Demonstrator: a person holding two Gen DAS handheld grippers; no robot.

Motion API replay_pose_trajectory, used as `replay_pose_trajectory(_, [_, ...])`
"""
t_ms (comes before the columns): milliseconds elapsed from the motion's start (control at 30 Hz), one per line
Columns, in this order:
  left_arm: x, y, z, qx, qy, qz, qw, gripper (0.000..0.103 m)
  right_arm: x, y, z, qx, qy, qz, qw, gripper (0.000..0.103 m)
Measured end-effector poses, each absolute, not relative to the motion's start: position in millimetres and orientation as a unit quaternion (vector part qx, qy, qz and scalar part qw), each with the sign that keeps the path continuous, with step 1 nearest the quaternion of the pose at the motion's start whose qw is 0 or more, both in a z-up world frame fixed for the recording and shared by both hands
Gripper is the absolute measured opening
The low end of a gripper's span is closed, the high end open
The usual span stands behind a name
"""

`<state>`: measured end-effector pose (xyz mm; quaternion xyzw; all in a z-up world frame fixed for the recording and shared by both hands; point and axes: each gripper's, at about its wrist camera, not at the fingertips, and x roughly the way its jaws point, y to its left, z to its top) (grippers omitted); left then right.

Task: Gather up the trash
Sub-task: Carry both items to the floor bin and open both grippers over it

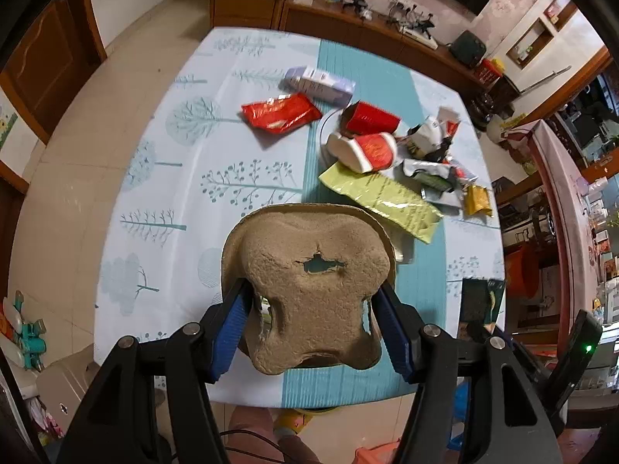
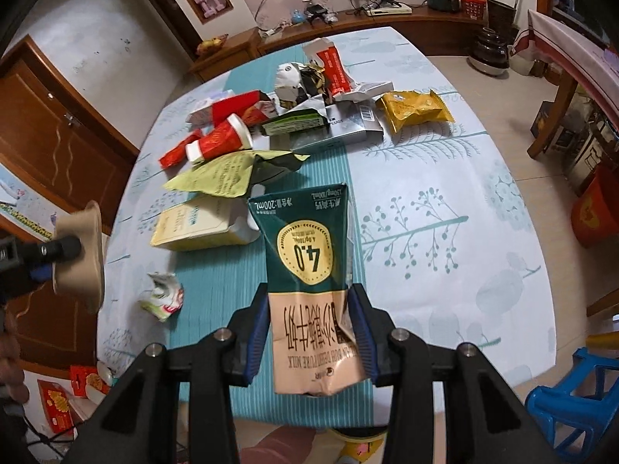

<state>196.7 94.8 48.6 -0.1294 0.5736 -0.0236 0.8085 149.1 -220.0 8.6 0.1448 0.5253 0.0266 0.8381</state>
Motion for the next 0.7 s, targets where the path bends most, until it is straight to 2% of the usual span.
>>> replay_pose_trajectory(333, [132.9, 51.9, 68.9, -0.109, 0.563, -0.061, 0.817, 0.062, 92.7, -225.7, 26.0, 0.145, 0.519, 0.044, 0.841, 0.04])
replay_pose_trajectory(700, [47.1, -8.5, 38.9, -0.054, 0.589, -0.12, 0.797, 0.062, 7.2, -232.1, 16.1, 0.131, 0.538, 0.042, 0.831, 0.04])
